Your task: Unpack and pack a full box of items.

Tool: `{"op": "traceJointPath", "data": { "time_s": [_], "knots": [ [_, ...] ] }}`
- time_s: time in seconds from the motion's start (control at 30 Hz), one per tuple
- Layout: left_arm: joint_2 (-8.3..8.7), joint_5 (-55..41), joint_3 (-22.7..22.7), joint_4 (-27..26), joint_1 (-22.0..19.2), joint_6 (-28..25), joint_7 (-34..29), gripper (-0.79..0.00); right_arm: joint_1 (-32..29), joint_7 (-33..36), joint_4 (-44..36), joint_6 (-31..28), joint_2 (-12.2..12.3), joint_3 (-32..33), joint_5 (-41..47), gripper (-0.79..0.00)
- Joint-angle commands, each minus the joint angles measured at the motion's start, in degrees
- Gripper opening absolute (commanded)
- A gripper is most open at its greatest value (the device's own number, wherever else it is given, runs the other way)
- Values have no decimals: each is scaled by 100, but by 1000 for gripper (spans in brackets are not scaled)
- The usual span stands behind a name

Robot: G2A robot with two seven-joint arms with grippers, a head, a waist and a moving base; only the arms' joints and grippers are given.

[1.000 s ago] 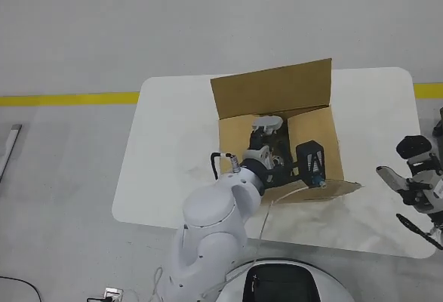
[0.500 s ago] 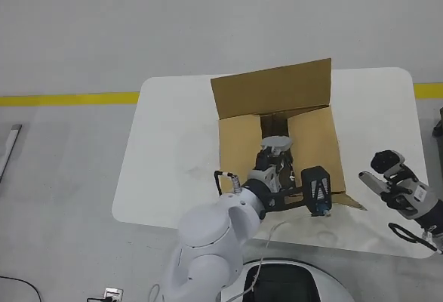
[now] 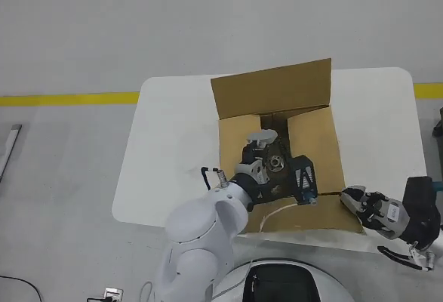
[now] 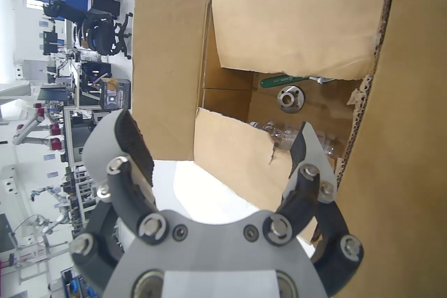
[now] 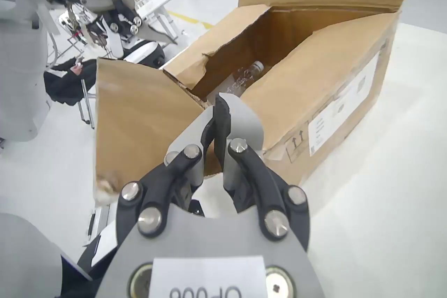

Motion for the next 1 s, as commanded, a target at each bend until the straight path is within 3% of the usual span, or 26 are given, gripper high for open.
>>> {"op": "traceJointPath", "data": {
  "time_s": [0.0, 0.13, 0.33, 0.6, 0.87, 0.97],
  "knots": [
    [13, 35, -46, 68, -68, 10, -9, 0, -21, 94, 10, -100, 15, 9, -19, -785],
    [10, -21, -90, 225, -165, 176, -174, 0, -80, 322, 47, -297, 50, 20, -159, -785],
    [-98, -483, 306, 570, -259, 769, -767, 0, -97, 300, 70, -357, 74, 57, -617, -785],
    [-233, -885, 541, 1172, -342, 1782, -1203, 0, -171, -631, 123, -40, 39, 404, -575, -785],
    [-246, -313, 645, 1651, -488, 1947, -1294, 0, -168, -1217, -41, 413, 7, 804, -910, -785],
    [-227, 18, 689, 1725, -463, 1934, -1171, 0, -55, -1151, -183, 667, 13, 827, -1623, -785]
  ]
}}
